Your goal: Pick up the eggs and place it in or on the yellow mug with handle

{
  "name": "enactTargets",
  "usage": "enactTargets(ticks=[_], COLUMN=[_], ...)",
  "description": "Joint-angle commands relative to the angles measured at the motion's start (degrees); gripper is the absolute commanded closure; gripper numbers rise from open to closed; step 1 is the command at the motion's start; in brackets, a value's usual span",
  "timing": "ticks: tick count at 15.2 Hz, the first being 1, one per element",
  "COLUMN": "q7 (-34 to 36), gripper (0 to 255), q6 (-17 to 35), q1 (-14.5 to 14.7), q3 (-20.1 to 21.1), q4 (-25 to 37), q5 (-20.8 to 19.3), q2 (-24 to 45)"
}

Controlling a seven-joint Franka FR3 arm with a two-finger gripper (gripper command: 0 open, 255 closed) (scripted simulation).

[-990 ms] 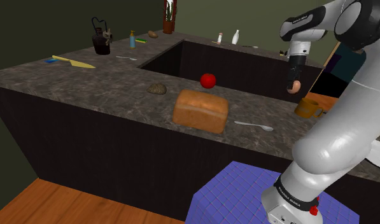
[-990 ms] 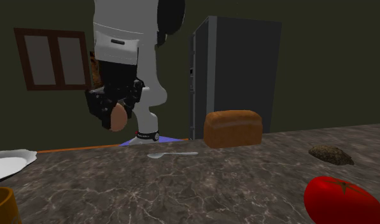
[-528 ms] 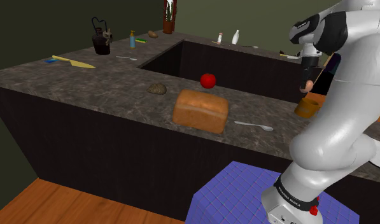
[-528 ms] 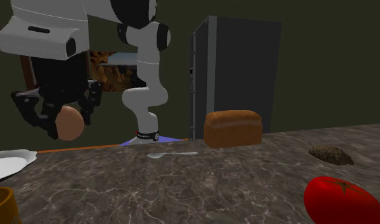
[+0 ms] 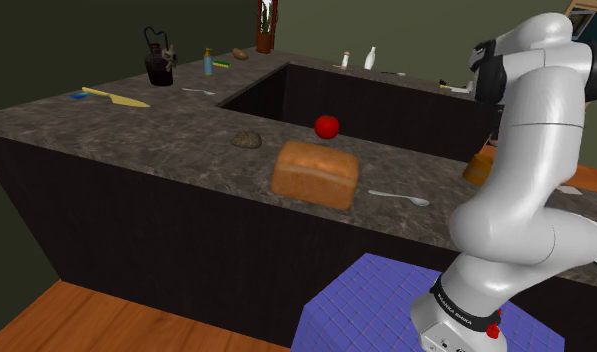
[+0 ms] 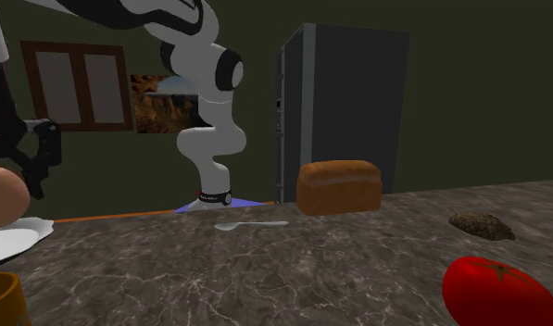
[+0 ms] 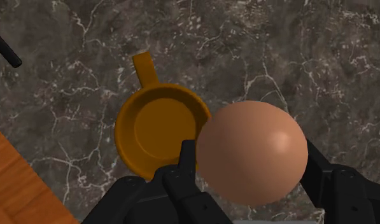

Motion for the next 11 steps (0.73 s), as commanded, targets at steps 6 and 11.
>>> enactTargets(ticks=[6, 11], q7=[-4.62, -4.08], gripper=[255, 255], q6=[-4.2, 0.19], q1=[-9.89, -8.45], q3=[1.5, 1.47], q4=[16.31, 10.87], q5=[4.3, 4.12], q2=[11.27, 10.57])
